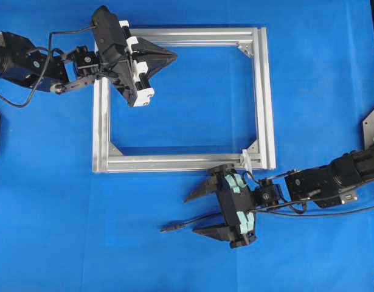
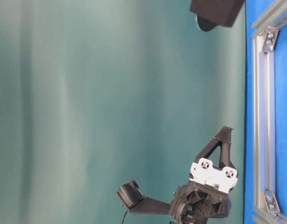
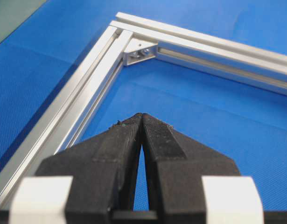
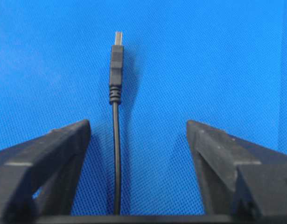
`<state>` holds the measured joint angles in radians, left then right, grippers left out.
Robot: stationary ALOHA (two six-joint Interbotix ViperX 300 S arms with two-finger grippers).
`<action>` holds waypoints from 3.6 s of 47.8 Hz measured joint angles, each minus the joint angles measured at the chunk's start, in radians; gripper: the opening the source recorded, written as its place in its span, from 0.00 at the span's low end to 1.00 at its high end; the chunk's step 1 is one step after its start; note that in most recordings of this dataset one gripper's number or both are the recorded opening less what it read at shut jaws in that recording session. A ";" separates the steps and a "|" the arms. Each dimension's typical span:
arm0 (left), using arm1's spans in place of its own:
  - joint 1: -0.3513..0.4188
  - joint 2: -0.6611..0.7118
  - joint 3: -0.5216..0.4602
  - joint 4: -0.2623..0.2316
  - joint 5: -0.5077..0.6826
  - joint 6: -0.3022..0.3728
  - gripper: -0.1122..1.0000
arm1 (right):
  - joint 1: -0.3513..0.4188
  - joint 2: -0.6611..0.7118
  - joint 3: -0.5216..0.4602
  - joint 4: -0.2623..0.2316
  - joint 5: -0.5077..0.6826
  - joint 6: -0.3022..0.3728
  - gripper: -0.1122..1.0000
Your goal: Insert the wire through the string loop located on the right side.
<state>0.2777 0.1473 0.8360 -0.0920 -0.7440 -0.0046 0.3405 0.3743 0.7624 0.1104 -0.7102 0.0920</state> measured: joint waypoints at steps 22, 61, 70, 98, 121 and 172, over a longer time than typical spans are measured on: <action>0.000 0.000 0.003 0.000 0.002 0.006 0.10 | 0.002 0.000 0.000 -0.003 0.000 -0.006 0.07; 0.000 0.000 0.011 0.000 0.005 0.006 0.10 | 0.002 -0.212 -0.003 -0.009 0.236 -0.043 0.07; 0.000 -0.003 0.011 0.000 0.005 0.006 0.10 | 0.002 -0.212 -0.003 -0.009 0.239 -0.043 0.07; 0.000 -0.003 0.011 0.000 0.005 0.006 0.10 | 0.002 -0.212 -0.003 -0.009 0.241 -0.044 0.07; 0.000 -0.003 0.011 0.000 0.005 0.006 0.10 | 0.002 -0.212 -0.003 -0.009 0.242 -0.043 0.07; 0.000 -0.021 0.011 0.000 0.005 -0.003 0.10 | 0.037 -0.870 0.601 0.046 0.360 -0.035 0.07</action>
<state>0.2777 0.1258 0.8468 -0.0920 -0.7394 -0.0077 0.3774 -0.4955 1.3637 0.1565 -0.3497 0.0568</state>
